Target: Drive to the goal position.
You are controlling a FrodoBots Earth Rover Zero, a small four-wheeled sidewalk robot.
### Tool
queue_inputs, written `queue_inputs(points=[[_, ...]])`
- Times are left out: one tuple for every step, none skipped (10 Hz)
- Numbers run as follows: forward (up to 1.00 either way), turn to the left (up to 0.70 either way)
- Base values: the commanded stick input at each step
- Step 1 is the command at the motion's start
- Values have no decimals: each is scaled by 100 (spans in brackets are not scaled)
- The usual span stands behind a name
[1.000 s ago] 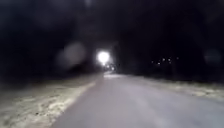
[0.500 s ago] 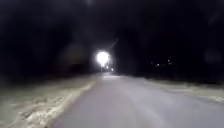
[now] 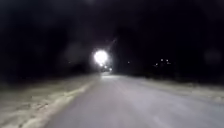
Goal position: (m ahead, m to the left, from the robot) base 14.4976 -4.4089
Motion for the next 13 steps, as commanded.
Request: queue_inputs(points=[[100, 21], [100, 39], [100, 40], [100, 40], [100, 40], [100, 29], [100, 8], [100, 0], [100, 0], [100, 0], [100, 0], [100, 0], [100, 0]])
